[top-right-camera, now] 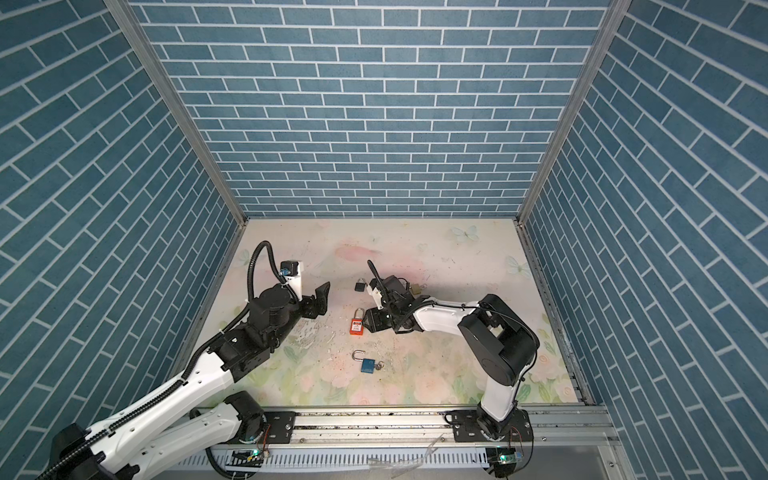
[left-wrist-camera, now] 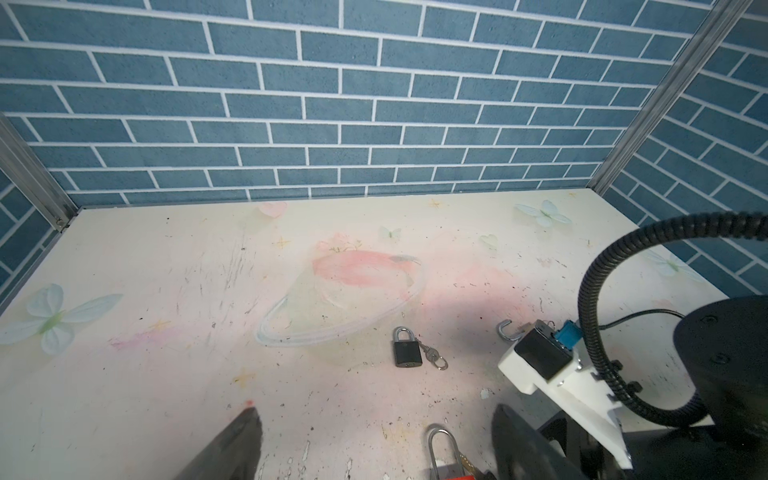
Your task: Lock with the key
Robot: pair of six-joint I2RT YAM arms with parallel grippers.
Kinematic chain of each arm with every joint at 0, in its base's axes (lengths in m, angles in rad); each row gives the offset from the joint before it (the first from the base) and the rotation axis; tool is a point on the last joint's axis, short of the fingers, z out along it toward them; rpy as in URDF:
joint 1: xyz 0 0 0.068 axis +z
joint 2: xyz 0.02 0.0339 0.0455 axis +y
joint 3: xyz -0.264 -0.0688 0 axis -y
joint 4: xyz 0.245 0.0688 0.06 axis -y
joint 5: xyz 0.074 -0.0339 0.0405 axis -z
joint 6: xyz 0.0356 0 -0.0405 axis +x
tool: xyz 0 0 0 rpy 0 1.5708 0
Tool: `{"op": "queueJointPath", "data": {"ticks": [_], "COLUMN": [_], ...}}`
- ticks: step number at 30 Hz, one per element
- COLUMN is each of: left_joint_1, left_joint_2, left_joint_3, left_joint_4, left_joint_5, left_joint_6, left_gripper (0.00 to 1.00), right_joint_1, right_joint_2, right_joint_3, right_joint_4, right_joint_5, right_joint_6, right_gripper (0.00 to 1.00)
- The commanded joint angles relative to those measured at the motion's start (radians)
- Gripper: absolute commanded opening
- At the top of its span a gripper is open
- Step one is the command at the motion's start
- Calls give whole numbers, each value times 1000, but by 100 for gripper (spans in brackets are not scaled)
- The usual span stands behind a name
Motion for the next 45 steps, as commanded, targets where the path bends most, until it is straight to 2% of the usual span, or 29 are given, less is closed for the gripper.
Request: {"op": "queueJointPath", "data": {"ticks": [1,17,39,45], "left_joint_1": [6,9,13,14], "left_joint_2": [-11,-32,-43,-48], "left_joint_3": [3,-1,-2,-1], "left_joint_4": [4,8,4,1], "left_joint_5": [-13,-6,-7,-9], "left_joint_6": [-13,-18,-12,-13], "left_gripper": [87,87,87,87], "right_joint_1": [-2,6,16,15], "right_joint_2": [6,26,76,64], "right_joint_3": [0,-28,-16,-5], "right_joint_4": [-6,37,95,79], "right_joint_5": [20,10,-67,-50], "right_joint_6": [20,59,98,93], "right_gripper": [49,51,51,51]}}
